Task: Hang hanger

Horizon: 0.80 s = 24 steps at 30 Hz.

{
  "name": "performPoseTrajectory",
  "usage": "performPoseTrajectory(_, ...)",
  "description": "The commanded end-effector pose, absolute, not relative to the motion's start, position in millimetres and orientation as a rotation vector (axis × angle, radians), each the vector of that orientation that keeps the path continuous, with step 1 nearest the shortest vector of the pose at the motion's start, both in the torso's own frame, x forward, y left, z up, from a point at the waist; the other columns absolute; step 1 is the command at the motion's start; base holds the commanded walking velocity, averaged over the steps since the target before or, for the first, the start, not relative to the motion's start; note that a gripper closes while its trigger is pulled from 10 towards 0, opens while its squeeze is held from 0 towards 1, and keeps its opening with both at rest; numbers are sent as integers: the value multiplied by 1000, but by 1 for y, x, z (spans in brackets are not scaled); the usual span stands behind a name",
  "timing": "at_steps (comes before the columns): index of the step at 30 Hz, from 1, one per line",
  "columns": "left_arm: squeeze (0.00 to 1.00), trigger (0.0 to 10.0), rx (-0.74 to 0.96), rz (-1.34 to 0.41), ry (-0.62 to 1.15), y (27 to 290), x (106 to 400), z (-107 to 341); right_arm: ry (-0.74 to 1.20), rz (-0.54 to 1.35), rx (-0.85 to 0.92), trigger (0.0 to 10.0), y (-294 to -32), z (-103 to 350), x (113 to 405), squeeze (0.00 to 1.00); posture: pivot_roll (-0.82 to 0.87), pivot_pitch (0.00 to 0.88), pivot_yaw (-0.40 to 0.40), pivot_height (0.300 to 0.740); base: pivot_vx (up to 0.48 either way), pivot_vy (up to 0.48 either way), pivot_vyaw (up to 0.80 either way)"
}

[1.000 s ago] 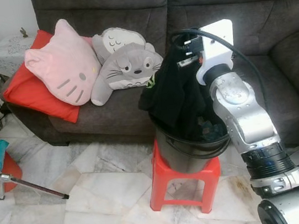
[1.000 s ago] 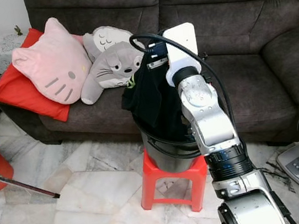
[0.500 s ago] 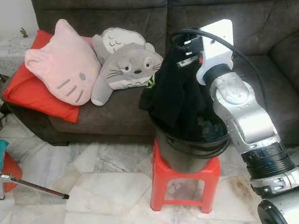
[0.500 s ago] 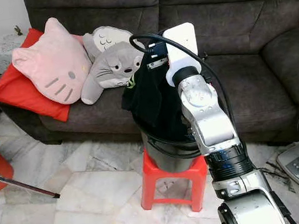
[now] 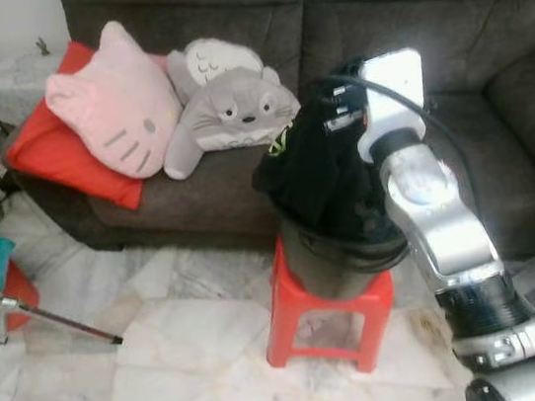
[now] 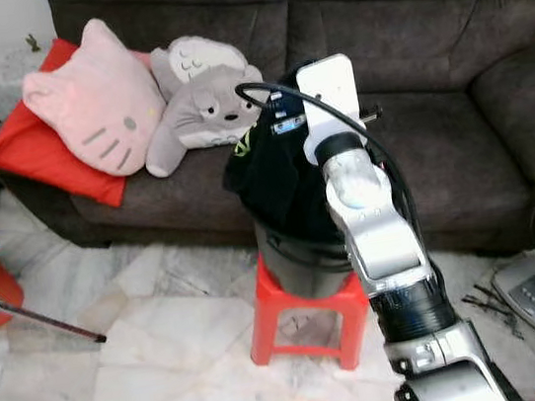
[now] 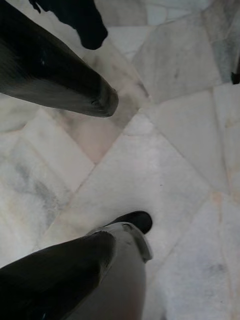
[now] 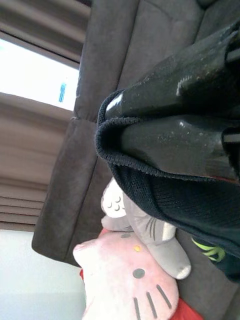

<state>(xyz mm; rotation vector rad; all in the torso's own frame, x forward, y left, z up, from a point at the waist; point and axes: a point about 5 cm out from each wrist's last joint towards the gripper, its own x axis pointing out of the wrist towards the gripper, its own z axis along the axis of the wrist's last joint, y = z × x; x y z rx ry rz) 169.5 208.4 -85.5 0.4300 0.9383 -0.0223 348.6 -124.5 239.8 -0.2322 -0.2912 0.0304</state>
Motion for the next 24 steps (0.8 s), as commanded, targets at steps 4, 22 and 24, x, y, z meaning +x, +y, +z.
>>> performPoseTrajectory(4,0,10000,419,-22,962,208,163,-89,-351,1,-227,10000,-126,250,342,0,75,45,-40,736,-271,0,0)
performPoseTrajectory(22,0,10000,417,-17,952,207,167,-87,-475,-47,-256,10000,-132,271,340,0,74,61,-35,736,-274,0,0)
performPoseTrajectory(24,0,10000,417,-18,951,206,167,-87,-496,-35,-252,10000,-130,274,339,0,74,61,-35,736,-274,0,0)
